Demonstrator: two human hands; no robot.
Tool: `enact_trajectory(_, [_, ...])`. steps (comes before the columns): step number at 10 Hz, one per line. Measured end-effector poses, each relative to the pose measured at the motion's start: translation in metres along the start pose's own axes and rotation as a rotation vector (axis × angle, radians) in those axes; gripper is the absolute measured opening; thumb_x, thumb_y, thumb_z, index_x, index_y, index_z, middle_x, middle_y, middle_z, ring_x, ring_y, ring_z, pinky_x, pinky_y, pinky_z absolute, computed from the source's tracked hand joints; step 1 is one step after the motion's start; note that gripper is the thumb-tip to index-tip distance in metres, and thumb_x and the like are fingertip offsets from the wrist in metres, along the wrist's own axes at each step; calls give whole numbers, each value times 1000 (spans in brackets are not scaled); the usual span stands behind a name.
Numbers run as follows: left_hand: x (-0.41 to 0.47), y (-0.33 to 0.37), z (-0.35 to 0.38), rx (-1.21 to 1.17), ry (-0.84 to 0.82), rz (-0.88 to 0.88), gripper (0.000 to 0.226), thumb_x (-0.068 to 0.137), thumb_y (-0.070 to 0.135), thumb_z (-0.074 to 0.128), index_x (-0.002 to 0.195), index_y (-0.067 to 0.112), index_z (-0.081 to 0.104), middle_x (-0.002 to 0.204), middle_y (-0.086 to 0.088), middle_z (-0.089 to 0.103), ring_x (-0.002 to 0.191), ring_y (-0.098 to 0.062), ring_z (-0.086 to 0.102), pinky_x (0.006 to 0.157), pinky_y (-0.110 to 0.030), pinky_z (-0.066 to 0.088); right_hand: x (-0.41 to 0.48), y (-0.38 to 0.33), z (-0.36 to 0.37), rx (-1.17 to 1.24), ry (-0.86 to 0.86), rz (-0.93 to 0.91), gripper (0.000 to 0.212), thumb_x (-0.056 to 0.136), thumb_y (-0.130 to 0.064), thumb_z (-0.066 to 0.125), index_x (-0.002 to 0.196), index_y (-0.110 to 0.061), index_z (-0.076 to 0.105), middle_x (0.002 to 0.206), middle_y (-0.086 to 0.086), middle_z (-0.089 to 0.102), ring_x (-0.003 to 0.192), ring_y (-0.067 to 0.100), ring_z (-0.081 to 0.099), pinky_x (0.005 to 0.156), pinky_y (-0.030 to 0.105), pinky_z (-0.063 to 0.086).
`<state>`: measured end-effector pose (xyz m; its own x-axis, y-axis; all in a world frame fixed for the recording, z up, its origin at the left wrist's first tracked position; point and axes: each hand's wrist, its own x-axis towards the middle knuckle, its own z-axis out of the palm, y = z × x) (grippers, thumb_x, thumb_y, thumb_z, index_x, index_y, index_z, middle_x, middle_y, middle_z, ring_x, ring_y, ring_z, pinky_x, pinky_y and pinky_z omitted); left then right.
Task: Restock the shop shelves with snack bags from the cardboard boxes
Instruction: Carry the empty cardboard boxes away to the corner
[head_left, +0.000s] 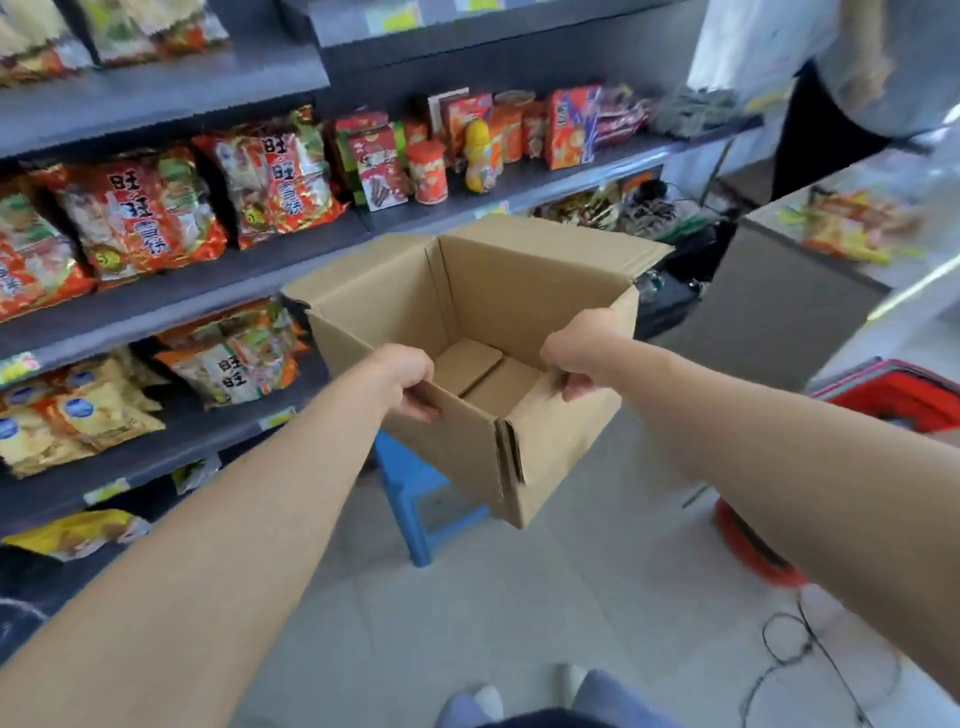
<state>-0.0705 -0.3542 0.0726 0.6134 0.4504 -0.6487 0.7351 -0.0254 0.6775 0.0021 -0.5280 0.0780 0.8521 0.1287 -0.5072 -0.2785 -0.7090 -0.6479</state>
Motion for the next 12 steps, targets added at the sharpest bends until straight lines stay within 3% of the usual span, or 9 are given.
enact_trajectory(1, [0,28,26,172,-94,108,23,87,-12,37,67,-3,45,50,-16,55,56,-29,55,72,-42,57,-11,18,-28,101,150,7,53,83,-3,57,133,6,43,88,17,60,34,18,59,31,20,44])
enact_trajectory(2, [-3,48,49,302,-195,157,21,86,-9,38,67,-4,47,63,-19,56,58,-30,57,49,-33,56,-33,40,-48,206,303,105,65,86,-9,55,142,8,27,90,17,66,54,23,63,43,26,54])
enact_trajectory(3, [-30,67,85,399,-282,251,18,85,-7,40,70,-5,49,71,-20,56,57,-30,59,38,-31,52,-60,65,-69,231,469,195,85,91,-16,49,146,4,-13,91,18,71,52,21,66,54,29,58])
enact_trajectory(5, [-80,82,181,540,-482,444,18,85,-8,41,69,-2,47,68,-17,53,29,-24,55,28,-27,46,-117,142,-122,311,742,364,69,87,-19,59,145,-2,27,109,16,64,50,19,66,33,20,47])
enact_trajectory(7, [-158,71,312,649,-727,562,14,82,-7,42,72,-3,50,61,-20,53,30,-25,55,27,-26,46,-196,237,-179,415,977,597,69,84,-18,63,144,-2,32,94,10,59,50,20,65,37,23,52])
enact_trajectory(8, [-194,64,373,701,-815,581,13,82,-6,44,73,-2,53,56,-17,57,46,-25,60,44,-30,55,-228,280,-207,416,1051,687,71,84,-19,61,145,-2,29,83,5,56,39,18,64,37,22,52])
enact_trajectory(9, [-227,55,427,734,-897,577,11,84,-4,44,88,-3,54,67,-18,58,56,-26,60,32,-26,50,-251,321,-230,426,1103,766,71,82,-17,58,144,0,28,73,4,52,30,16,59,35,21,51])
enact_trajectory(10, [-254,45,482,781,-949,581,9,84,-2,43,88,-4,51,67,-19,57,42,-26,59,26,-21,41,-271,360,-248,483,1145,834,67,83,-16,57,142,1,30,72,4,52,33,17,61,47,26,57])
enact_trajectory(12, [-305,25,589,896,-1074,656,11,82,-2,39,83,-8,48,45,-18,53,24,-24,53,29,-24,44,-306,436,-281,569,1223,965,56,80,-13,54,132,4,40,64,3,58,25,15,55,31,12,37])
